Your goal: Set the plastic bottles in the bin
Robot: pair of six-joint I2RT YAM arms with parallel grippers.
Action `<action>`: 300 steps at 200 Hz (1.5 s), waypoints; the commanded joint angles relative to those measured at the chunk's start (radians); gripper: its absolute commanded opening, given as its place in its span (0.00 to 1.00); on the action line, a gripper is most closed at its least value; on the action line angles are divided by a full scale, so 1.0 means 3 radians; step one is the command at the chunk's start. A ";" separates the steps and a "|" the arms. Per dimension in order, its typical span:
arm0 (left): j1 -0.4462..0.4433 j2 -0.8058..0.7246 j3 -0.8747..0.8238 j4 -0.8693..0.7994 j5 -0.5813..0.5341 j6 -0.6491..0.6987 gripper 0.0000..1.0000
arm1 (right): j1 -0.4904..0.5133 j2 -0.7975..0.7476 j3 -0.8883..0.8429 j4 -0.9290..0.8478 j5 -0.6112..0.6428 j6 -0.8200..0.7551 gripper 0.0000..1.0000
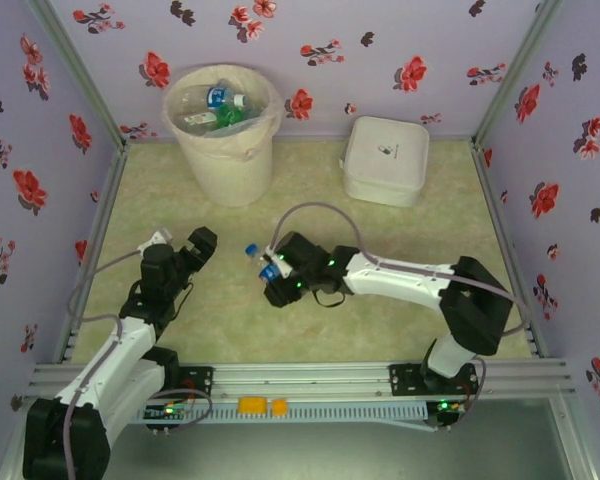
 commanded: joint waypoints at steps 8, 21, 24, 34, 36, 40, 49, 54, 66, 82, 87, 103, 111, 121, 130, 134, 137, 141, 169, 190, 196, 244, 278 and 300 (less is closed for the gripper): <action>-0.0238 0.0007 0.0156 0.0275 0.0072 -0.0149 1.00 | -0.0268 -0.0218 -0.0043 0.0245 -0.0232 -0.0098 0.39; -0.0383 0.0009 0.0216 0.0365 0.0079 -0.0200 1.00 | -0.0361 -0.0262 -0.0006 0.0331 -0.0309 -0.0068 0.39; -0.0423 0.0007 0.0232 0.0390 0.0077 -0.0204 1.00 | -0.0377 -0.0270 -0.0001 0.0356 -0.0323 -0.0062 0.39; -0.0540 0.0017 0.0295 0.0461 0.0075 -0.0208 1.00 | -0.0402 -0.0291 0.0027 0.0454 -0.0365 -0.0051 0.39; -0.0560 0.0025 0.0311 0.0477 0.0072 -0.0208 1.00 | -0.0407 -0.0293 0.0032 0.0471 -0.0375 -0.0045 0.39; -0.0605 0.0038 0.0334 0.0510 0.0074 -0.0213 1.00 | -0.0419 -0.0293 0.0036 0.0518 -0.0398 -0.0043 0.39; -0.0698 0.0073 0.0389 0.0578 0.0076 -0.0204 1.00 | -0.0442 -0.0294 0.0064 0.0624 -0.0452 -0.0027 0.39; -0.0749 0.0098 0.0412 0.0621 0.0075 -0.0207 1.00 | -0.0451 -0.0286 0.0078 0.0672 -0.0489 -0.0013 0.39; -0.0852 0.0173 0.0432 0.0802 0.0090 -0.0240 1.00 | -0.0478 -0.0249 0.0129 0.0769 -0.0572 0.0014 0.39; -0.0977 0.0298 0.0402 0.1121 0.0088 -0.0304 1.00 | -0.0491 -0.0181 0.0214 0.0820 -0.0679 0.0031 0.39; -0.1010 0.0340 0.0396 0.1200 0.0087 -0.0326 1.00 | -0.0492 -0.0165 0.0237 0.0840 -0.0718 0.0026 0.39; -0.1098 0.0497 0.0401 0.1379 0.0089 -0.0371 1.00 | -0.0493 -0.0132 0.0265 0.0942 -0.0894 0.0049 0.39; -0.1130 0.0574 0.0406 0.1454 0.0092 -0.0379 1.00 | -0.0491 -0.0127 0.0259 0.1008 -0.0973 0.0068 0.39; -0.1169 0.0658 0.0416 0.1544 0.0091 -0.0392 1.00 | -0.0493 -0.0127 0.0238 0.1075 -0.1031 0.0091 0.39; -0.1192 0.0736 0.0434 0.1612 0.0091 -0.0397 0.99 | -0.0490 -0.0130 0.0215 0.1118 -0.1066 0.0110 0.40; -0.1201 0.0766 0.0441 0.1646 0.0093 -0.0397 0.98 | -0.0491 -0.0129 0.0204 0.1139 -0.1073 0.0117 0.39; -0.1208 0.0786 0.0449 0.1669 0.0097 -0.0397 0.97 | -0.0491 -0.0130 0.0191 0.1154 -0.1087 0.0126 0.39; -0.1216 0.0811 0.0459 0.1695 0.0101 -0.0397 0.97 | -0.0494 -0.0128 0.0180 0.1167 -0.1093 0.0132 0.40; -0.1251 0.0948 0.0533 0.1797 0.0142 -0.0382 0.85 | -0.0493 -0.0151 0.0115 0.1196 -0.1104 0.0139 0.39; -0.1273 0.1010 0.0560 0.1823 0.0156 -0.0382 0.73 | -0.0490 -0.0185 0.0081 0.1198 -0.1066 0.0116 0.40; -0.1280 0.1026 0.0565 0.1831 0.0153 -0.0382 0.68 | -0.0490 -0.0194 0.0072 0.1192 -0.1049 0.0105 0.40; -0.1310 0.1132 0.0643 0.1854 0.0120 -0.0317 0.43 | -0.0492 -0.0219 0.0038 0.1193 -0.1036 0.0078 0.45; -0.1312 0.1166 0.0745 0.1799 0.0002 -0.0169 0.39 | -0.0522 -0.0274 0.0012 0.1161 -0.0946 0.0066 0.66; -0.1262 0.1120 0.0871 0.1551 -0.0105 0.0005 0.38 | -0.0590 -0.0373 -0.0063 0.1150 -0.0820 0.0095 0.84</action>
